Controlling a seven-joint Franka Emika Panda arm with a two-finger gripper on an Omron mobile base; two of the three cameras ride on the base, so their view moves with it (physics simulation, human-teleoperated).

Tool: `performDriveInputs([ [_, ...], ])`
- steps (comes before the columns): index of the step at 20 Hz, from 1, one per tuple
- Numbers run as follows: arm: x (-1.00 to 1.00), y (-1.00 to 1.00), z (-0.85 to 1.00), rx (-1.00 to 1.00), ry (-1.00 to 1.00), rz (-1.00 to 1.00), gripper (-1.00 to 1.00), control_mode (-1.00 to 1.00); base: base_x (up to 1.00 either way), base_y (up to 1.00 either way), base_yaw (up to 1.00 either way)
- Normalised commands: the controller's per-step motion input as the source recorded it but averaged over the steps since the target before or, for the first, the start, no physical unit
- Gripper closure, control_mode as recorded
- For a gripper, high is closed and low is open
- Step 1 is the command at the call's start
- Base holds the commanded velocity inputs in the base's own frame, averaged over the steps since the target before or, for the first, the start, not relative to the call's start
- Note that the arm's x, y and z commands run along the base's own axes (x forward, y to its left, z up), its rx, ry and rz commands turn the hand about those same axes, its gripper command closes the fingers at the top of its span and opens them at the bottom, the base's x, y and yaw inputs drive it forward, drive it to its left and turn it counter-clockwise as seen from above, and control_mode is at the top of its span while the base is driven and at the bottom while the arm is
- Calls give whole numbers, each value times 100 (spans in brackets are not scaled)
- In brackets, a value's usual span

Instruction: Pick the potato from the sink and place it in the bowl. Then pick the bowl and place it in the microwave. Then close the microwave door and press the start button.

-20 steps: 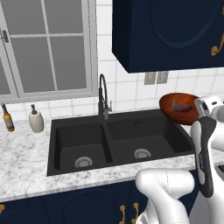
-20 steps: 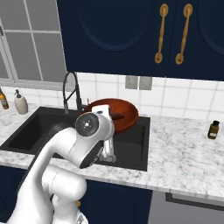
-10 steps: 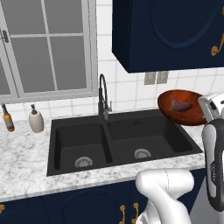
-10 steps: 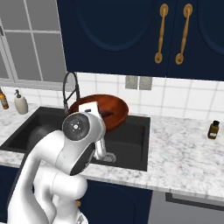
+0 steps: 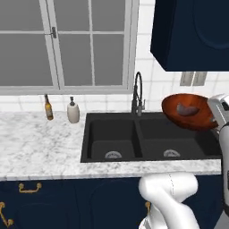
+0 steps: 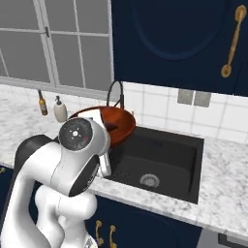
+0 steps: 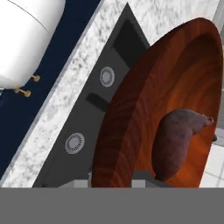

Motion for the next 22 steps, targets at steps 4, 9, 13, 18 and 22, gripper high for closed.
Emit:
performDriveInputs([
  [4,0,0,0,0,0,0,100,100,5,23,82],
  [9,0,0,0,0,0,0,100,100,0,2,94],
  [13,0,0,0,0,0,0,100,100,0,1,95],
  [18,0,0,0,0,0,0,100,100,-8,49,76],
  [22,0,0,0,0,0,0,100,100,-38,100,9],
])
